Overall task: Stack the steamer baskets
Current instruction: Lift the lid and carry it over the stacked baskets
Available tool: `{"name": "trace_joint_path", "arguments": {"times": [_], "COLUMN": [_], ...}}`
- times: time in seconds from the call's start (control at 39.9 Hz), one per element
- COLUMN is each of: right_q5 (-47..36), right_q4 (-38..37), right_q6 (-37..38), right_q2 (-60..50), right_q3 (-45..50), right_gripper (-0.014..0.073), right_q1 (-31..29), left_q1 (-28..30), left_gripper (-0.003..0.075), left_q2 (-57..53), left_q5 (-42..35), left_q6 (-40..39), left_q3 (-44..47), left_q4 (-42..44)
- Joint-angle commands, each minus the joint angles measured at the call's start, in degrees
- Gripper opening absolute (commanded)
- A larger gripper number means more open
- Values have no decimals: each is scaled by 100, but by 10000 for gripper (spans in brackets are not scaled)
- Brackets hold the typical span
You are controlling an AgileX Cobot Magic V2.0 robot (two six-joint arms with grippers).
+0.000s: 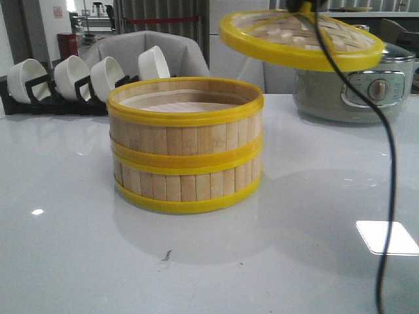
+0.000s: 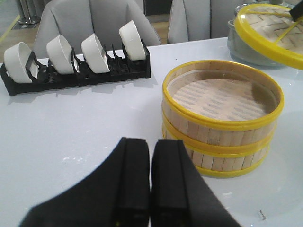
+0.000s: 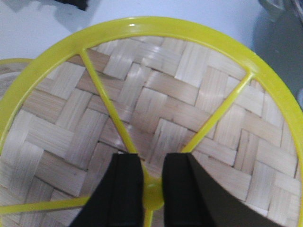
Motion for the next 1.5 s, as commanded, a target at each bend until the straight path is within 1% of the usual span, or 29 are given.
{"name": "trace_joint_path", "arguments": {"times": [0.0,0.13,0.28,0.45,0.78,1.18,1.23,1.28,1.4,1.45,1.48], "right_q5": [-42,201,396,390,282,203,197,190,109,80,73], "right_q4": [-36,-36,-36,-36,-36,-41,-41,-41,-41,-61,-68], "right_q6": [-22,-22,-22,-22,-22,-22,-22,-22,-22,-22,-22], "right_q2": [-22,437,898,1284,1550,1606,1606,1587,1508,1456,1434], "right_q3": [-626,-1213,-1693,-2018,-2046,-2046,-2046,-2046,-2046,-2046,-2046], "right_gripper": [29,29,29,29,29,36,61,120,338,395,407], "right_q1": [306,709,1070,1285,1441,1441,1441,1441,1441,1441,1441], "left_q1": [6,6,6,6,6,6,6,6,6,6,6], "left_gripper": [95,95,95,95,95,95,95,95,95,95,95], "left_q2": [69,69,69,69,69,69,69,69,69,69,69], "left_q5": [-439,-439,-439,-439,-439,-439,-439,-439,-439,-439,-439], "left_q6": [-28,-28,-28,-28,-28,-28,-28,-28,-28,-28,-28], "left_q3": [-168,-168,-168,-168,-168,-168,-168,-168,-168,-168,-168], "left_q4": [20,20,20,20,20,20,20,20,20,20,20]}}
